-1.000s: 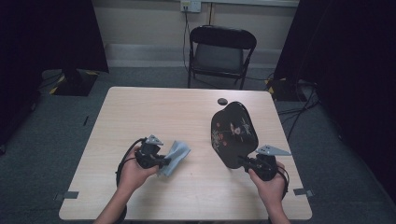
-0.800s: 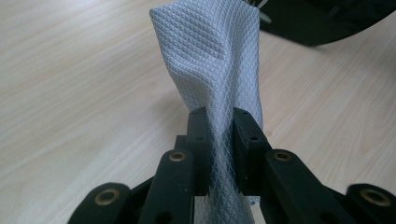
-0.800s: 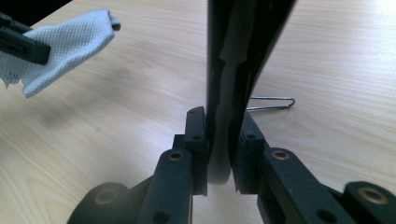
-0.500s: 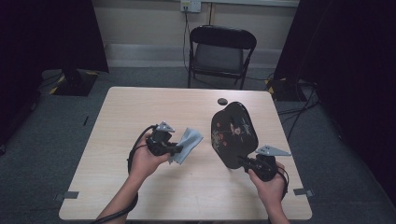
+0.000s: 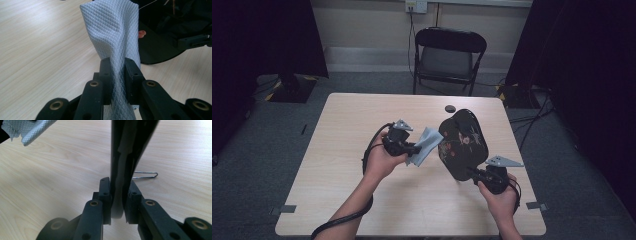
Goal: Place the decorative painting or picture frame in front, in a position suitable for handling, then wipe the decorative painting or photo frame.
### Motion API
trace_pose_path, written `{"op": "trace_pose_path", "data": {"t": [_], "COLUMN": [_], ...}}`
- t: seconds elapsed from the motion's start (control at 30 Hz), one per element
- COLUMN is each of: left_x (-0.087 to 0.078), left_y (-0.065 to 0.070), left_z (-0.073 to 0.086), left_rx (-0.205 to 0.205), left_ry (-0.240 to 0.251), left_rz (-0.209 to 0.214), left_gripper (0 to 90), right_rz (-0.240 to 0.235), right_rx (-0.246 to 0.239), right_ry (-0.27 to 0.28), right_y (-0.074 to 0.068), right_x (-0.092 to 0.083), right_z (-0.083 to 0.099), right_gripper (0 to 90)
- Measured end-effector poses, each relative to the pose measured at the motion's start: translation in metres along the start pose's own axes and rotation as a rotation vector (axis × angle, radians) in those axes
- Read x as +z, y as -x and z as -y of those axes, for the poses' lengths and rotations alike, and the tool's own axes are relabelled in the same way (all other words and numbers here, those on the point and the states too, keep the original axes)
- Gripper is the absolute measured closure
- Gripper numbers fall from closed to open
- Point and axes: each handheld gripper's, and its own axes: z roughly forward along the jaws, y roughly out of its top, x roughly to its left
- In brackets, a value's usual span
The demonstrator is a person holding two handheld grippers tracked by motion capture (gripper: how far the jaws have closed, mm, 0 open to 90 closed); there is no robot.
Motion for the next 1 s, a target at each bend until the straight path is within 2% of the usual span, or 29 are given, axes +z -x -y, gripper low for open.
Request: {"op": "trace_pose_path", "data": {"t": [0.2, 0.23, 0.33, 0.37, 0.47, 0.53, 0.57, 0.6, 0.63, 0.7, 0.87, 0.9, 1.0], "left_x": [0.005, 0.006, 0.009, 0.015, 0.021, 0.028, 0.035, 0.035, 0.041, 0.044, 0.053, 0.053, 0.05], "left_y": [0.001, 0.001, 0.0, 0.0, -0.002, -0.003, -0.005, -0.005, -0.008, -0.009, -0.011, -0.01, -0.006], "left_z": [-0.007, -0.009, -0.008, -0.001, 0.008, 0.018, 0.03, 0.03, 0.039, 0.044, 0.057, 0.058, 0.056], "left_rx": [0.012, 0.017, 0.011, 0.012, 0.009, 0.007, 0.006, 0.006, 0.0, -0.001, -0.005, 0.003, 0.005], "left_ry": [-0.022, -0.045, -0.065, -0.097, -0.109, -0.14, -0.172, -0.172, -0.201, -0.216, -0.273, -0.278, -0.307], "left_rz": [0.004, -0.006, -0.009, -0.018, -0.02, -0.025, -0.033, -0.033, -0.044, -0.041, -0.068, -0.095, -0.107], "left_gripper": [78.4, 78.3, 78.1, 78.1, 77.8, 77.8, 77.7, 77.7, 77.7, 77.4, 74.3, 68.3, 62.5], "right_rz": [-0.003, -0.005, -0.003, -0.003, -0.003, -0.004, -0.004, -0.004, -0.003, -0.004, -0.005, -0.004, -0.005], "right_rx": [0.001, 0.001, -0.001, -0.001, -0.001, -0.002, -0.002, -0.002, -0.001, 0.0, -0.001, 0.0, 0.0], "right_ry": [-0.006, -0.009, -0.006, -0.005, -0.008, -0.007, -0.009, -0.009, -0.009, -0.01, -0.011, -0.011, -0.013], "right_y": [0.001, 0.001, 0.001, 0.001, 0.0, 0.001, 0.001, 0.001, 0.0, 0.0, 0.001, 0.0, 0.001], "right_x": [0.0, 0.0, 0.0, 0.0, 0.0, 0.0, 0.0, 0.0, 0.0, 0.0, 0.0, 0.0, 0.0], "right_z": [0.0, 0.0, 0.0, 0.0, 0.0, 0.0, 0.0, 0.0, -0.001, -0.001, -0.001, -0.001, -0.001], "right_gripper": [78.9, 78.8, 78.8, 78.8, 78.8, 78.8, 78.8, 78.8, 78.8, 78.8, 78.8, 78.8, 78.8]}}
